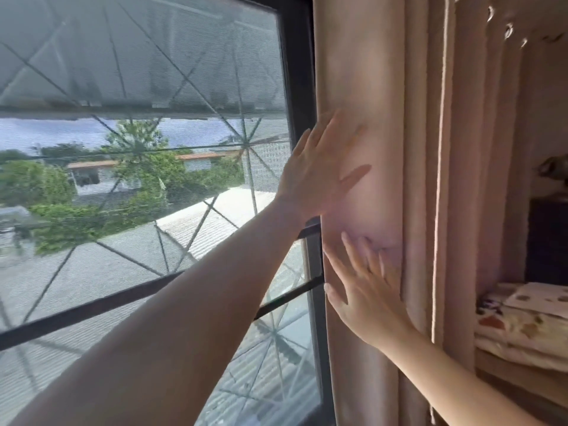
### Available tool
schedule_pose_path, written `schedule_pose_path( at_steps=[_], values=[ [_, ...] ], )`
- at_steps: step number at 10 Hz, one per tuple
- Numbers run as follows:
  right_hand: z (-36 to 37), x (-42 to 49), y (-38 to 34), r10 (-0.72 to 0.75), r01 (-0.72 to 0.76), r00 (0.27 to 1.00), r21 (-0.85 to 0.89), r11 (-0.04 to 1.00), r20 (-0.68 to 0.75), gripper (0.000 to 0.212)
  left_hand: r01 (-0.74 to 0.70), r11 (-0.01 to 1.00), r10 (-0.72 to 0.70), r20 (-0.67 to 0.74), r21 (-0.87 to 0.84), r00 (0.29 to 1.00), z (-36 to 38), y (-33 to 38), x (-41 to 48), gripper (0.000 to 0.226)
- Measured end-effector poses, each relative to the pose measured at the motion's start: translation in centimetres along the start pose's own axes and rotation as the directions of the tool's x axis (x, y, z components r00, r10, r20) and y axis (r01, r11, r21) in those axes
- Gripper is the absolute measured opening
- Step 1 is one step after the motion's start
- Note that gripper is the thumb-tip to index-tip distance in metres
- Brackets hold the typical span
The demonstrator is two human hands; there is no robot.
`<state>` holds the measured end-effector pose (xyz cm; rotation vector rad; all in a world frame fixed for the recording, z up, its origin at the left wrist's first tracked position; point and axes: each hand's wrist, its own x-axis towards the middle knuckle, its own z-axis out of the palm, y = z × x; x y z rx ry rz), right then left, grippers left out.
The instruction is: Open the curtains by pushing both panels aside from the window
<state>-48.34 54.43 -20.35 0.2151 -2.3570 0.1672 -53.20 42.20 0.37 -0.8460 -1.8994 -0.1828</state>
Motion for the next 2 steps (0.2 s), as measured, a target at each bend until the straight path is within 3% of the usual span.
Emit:
schedule_pose_path(
  at_steps=[1,2],
  values=[
    [-0.7,-1.0,-2.5,-0.024,0.023,0.999,0.040,0.999,0.023,0.072,0.031,0.998,-0.036,0.091,0.058,0.995,-2.9,-0.7,-1.8,0.073],
    [-1.8,-2.2,-4.9,-0.061,0.060,0.998,0.048,0.997,0.020,0.072,0.037,0.997,-0.042,0.066,0.073,0.997,-6.1,-0.7,-3.4,0.073]
  ],
)
